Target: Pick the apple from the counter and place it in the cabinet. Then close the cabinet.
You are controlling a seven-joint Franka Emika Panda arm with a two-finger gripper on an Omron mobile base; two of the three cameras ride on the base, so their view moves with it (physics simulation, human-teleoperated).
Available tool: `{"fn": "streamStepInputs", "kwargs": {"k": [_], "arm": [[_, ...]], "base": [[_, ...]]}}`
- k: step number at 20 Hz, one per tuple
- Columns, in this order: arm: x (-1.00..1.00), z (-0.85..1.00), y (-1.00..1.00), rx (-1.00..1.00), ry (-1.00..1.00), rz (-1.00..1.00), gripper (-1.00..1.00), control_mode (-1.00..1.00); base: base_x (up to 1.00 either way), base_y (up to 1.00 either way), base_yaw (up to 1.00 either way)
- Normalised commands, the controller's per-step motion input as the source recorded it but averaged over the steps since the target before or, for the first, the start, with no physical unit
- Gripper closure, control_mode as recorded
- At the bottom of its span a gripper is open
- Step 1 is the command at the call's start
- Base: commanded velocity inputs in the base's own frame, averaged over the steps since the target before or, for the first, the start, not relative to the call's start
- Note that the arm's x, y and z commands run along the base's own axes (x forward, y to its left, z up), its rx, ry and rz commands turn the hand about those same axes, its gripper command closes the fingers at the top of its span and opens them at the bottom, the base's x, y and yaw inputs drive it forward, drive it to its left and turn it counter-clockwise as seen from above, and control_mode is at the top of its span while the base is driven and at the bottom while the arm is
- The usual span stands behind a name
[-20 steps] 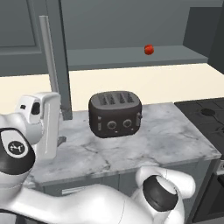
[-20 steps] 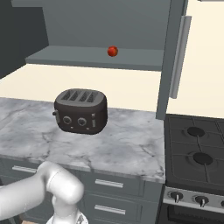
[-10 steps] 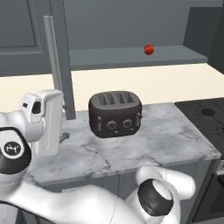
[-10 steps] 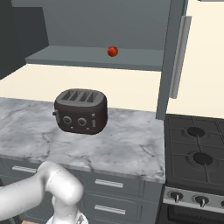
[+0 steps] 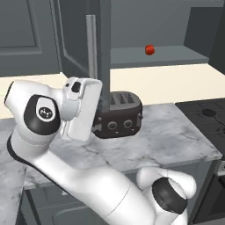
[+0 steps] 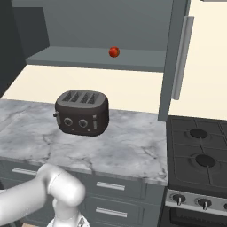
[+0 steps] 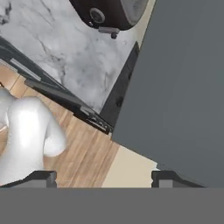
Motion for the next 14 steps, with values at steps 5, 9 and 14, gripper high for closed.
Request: {"fn": "streamStepInputs", "kwargs": {"k": [5, 9, 14], "arm": [[1.00, 0.00, -0.79, 0.00, 0.29, -0.12, -1.00, -1.00], [1.00, 0.01, -0.74, 0.00, 0.36, -0.07, -1.00, -1.00], [1.00, 0.08, -0.66, 0.00, 0.39, -0.07, -1.00, -1.00]], "base": [[0.00, 0.00, 0.00], [0.00, 0.00, 0.00], [0.00, 0.00, 0.00]]}}
